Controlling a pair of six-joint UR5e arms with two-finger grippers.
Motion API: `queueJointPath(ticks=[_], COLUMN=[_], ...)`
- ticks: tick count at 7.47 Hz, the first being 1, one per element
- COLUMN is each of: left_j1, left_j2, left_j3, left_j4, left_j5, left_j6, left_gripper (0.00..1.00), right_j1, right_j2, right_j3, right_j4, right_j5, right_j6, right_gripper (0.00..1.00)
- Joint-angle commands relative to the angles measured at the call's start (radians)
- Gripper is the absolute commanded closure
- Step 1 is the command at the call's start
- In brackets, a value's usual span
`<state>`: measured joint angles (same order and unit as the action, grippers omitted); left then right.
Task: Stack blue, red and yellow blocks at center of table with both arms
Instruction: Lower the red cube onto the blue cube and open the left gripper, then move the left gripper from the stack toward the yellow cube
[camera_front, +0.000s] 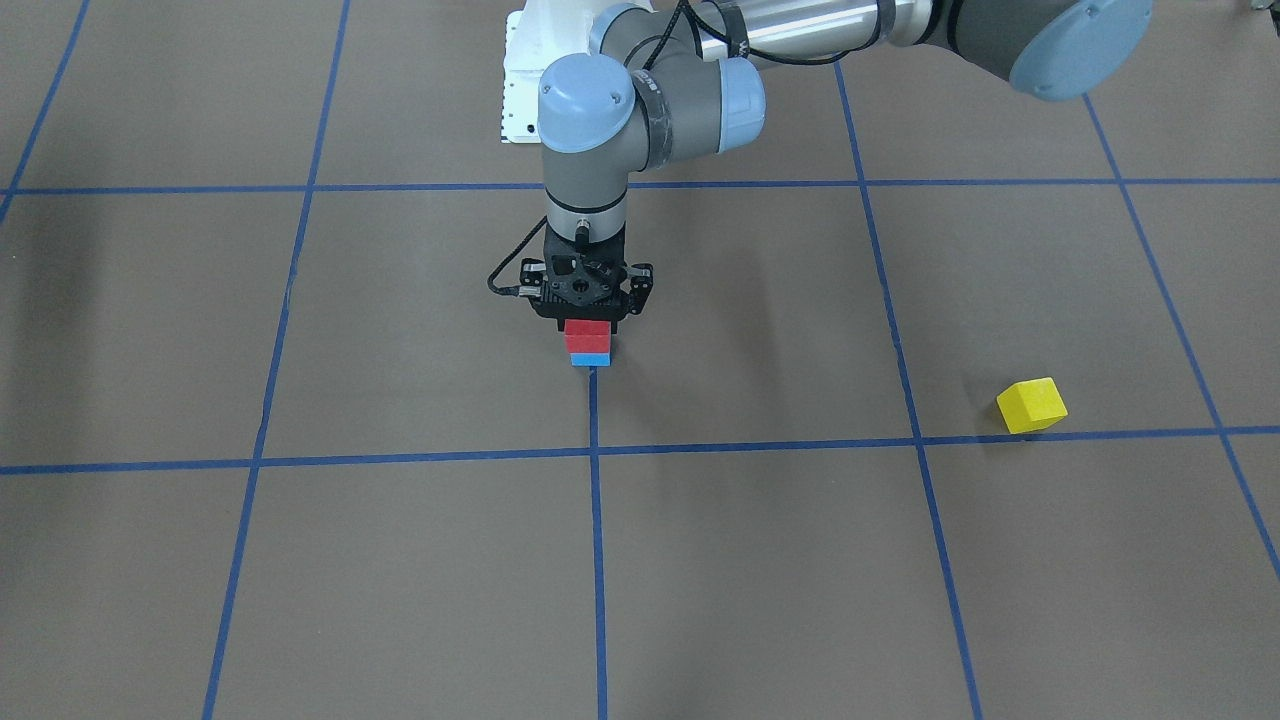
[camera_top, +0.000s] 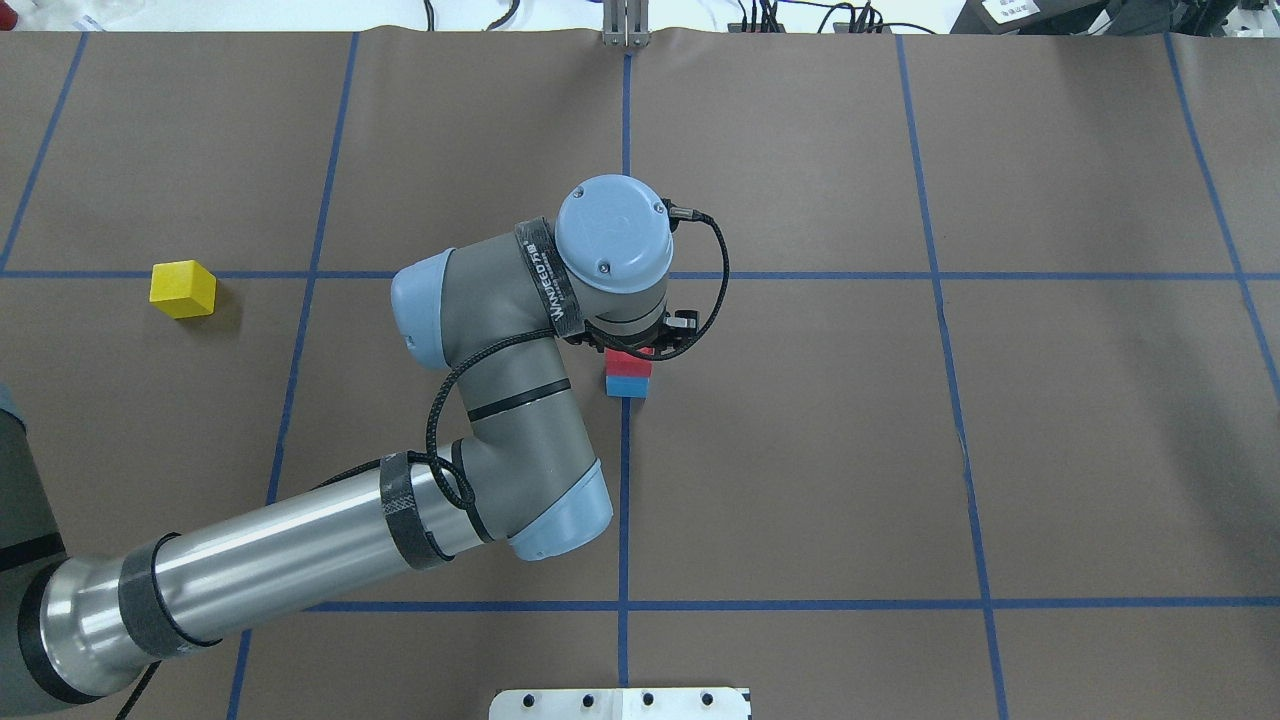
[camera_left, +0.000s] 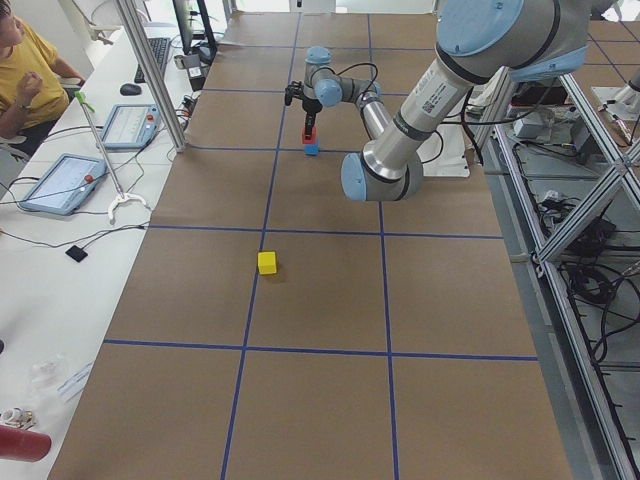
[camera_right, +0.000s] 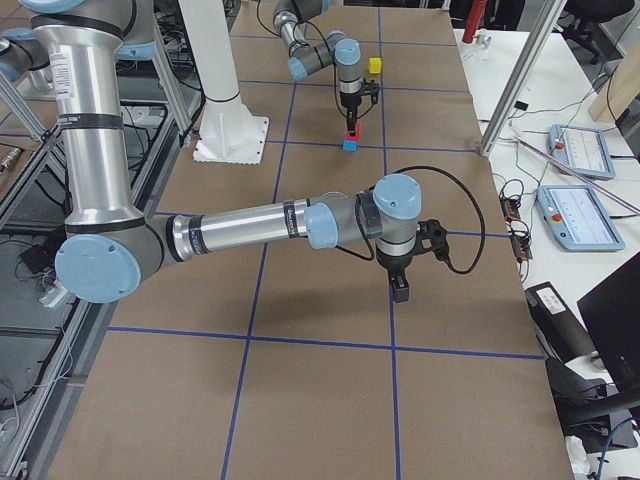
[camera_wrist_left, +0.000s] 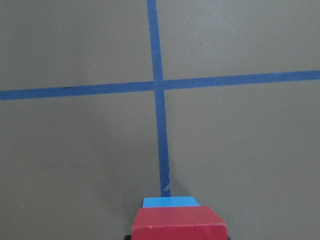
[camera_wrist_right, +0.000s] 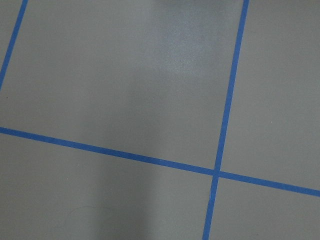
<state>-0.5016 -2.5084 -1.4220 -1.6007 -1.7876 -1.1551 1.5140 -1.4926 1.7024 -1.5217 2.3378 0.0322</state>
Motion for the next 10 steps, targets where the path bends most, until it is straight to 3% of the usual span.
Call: queueJointPath(ticks=[1, 3, 4, 6, 8, 10], left_j1=[0.0, -0.023, -0.07, -0.249, -0.448, -0.538], left_j2=[0.0, 0.032, 0.113, 0.297, 0.457, 0.604], left_j3=[0.002, -0.079, -0.168, -0.277, -0.288, -0.29], left_j4=[-0.004, 0.014, 0.016, 0.005, -0.005, -0.106], left_j5=[0.001, -0.007, -0.013, -0.19, -0.292, -0.335], left_j6=[0.006, 0.094, 0.171, 0.42, 0.76, 0.656], left_gripper=[0.0, 0.0, 0.0, 0.0, 0.0, 0.0], right_j1=[0.0, 0.0, 0.0, 0.0, 0.0, 0.0], right_j2=[0.002, 0.006, 0.008, 0.009, 0.012, 0.012], right_j3=[-0.001, -0.001, -0.001, 0.0, 0.0, 0.0], right_j4=[-0.002, -0.005, -0.005, -0.003, -0.002, 0.0], right_j5=[0.0, -0.001, -0.002, -0.002, -0.002, -0.003], right_j6=[0.0, 0.0, 0.002, 0.002, 0.002, 0.002], right_gripper=[0.0, 0.0, 0.0, 0.0, 0.0, 0.0])
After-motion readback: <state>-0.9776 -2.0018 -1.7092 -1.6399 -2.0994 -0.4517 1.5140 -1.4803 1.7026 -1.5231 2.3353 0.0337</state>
